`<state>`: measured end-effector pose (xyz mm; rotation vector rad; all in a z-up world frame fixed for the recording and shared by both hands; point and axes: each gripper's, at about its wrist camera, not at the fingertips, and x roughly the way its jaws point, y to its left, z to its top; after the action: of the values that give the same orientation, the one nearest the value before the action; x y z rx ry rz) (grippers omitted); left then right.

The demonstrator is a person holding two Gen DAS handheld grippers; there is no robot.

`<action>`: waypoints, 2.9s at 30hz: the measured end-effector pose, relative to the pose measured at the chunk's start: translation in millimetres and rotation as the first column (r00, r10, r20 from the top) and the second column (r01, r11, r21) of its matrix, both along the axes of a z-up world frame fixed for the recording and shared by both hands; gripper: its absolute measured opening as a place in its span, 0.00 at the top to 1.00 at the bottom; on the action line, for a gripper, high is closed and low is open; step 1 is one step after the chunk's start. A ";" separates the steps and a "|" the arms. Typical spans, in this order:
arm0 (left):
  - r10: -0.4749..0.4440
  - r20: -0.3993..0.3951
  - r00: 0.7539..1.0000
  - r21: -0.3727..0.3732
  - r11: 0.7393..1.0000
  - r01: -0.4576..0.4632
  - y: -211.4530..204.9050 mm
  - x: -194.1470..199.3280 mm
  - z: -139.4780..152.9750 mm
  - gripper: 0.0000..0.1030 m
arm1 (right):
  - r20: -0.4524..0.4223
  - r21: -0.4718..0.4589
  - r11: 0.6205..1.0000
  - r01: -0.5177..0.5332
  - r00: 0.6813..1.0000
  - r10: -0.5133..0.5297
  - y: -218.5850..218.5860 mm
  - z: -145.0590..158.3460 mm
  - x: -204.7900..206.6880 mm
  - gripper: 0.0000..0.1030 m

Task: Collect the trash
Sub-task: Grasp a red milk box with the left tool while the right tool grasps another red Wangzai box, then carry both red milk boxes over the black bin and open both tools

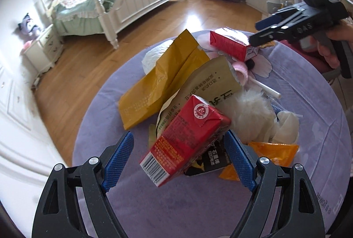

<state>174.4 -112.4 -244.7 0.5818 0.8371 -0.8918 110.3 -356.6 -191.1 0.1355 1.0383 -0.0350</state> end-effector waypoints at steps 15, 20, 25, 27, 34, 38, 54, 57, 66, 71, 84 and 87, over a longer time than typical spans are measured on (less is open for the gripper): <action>0.020 -0.095 0.995 -0.039 0.999 -0.024 4.9 1.2 -22.6 0.69 | -0.071 0.009 1.000 0.009 0.997 -0.008 12.8 -26.0 31.5 0.54; 0.035 -0.099 0.994 -0.067 0.997 -0.041 6.9 -12.0 -15.4 0.69 | -0.035 0.009 1.000 -0.007 0.999 0.007 14.6 -20.4 15.5 0.54; 0.060 -0.088 0.994 -0.091 0.994 -0.068 7.7 -24.6 0.3 0.69 | 0.009 -0.011 0.999 -0.044 0.999 0.044 23.2 -5.3 -1.7 0.54; 0.065 -0.082 0.995 -0.098 0.993 -0.073 10.5 -31.3 7.0 0.69 | 0.029 -0.019 0.998 -0.057 0.998 0.058 24.7 1.8 -10.3 0.54; 0.103 -0.027 0.994 -0.110 0.988 -0.105 -2.9 -50.7 25.2 0.69 | 0.074 -0.065 0.995 -0.075 0.994 0.080 28.4 20.0 -34.8 0.54; 0.146 0.023 0.989 -0.121 0.982 -0.142 -11.4 -62.2 35.4 0.69 | 0.091 -0.083 0.993 -0.083 0.992 0.091 31.2 25.7 -50.0 0.54; 0.136 0.117 0.984 -0.128 0.984 -0.121 -65.6 -102.8 61.1 0.69 | 0.122 -0.113 0.993 -0.037 0.991 0.051 9.9 33.6 -101.0 0.54; 0.120 0.122 0.985 -0.135 0.985 -0.103 -82.2 -110.2 63.9 0.68 | 0.124 -0.127 0.992 -0.016 0.992 0.032 -0.4 33.0 -111.9 0.54; 0.037 0.121 0.992 -0.146 0.989 -0.019 -145.1 -135.2 68.1 0.68 | 0.129 -0.147 0.987 0.071 0.990 -0.052 -47.0 27.2 -145.6 0.54; -0.007 0.114 0.994 -0.151 0.988 0.024 -183.8 -151.9 66.3 0.68 | 0.130 -0.147 0.983 0.113 0.987 -0.094 -71.6 23.9 -161.6 0.54; -0.089 0.080 0.993 -0.177 0.979 0.102 -268.0 -186.8 52.7 0.68 | 0.119 -0.150 0.966 0.209 0.974 -0.192 -135.5 8.4 -196.1 0.54; -0.111 0.064 0.992 -0.173 0.978 0.120 -288.8 -193.9 46.1 0.68 | 0.107 -0.150 0.962 0.229 0.971 -0.214 -150.4 1.9 -202.3 0.54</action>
<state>-19.5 -401.2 -198.6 0.5009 0.6723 -1.0404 -92.1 -507.0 -189.2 0.1042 0.9220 -0.3138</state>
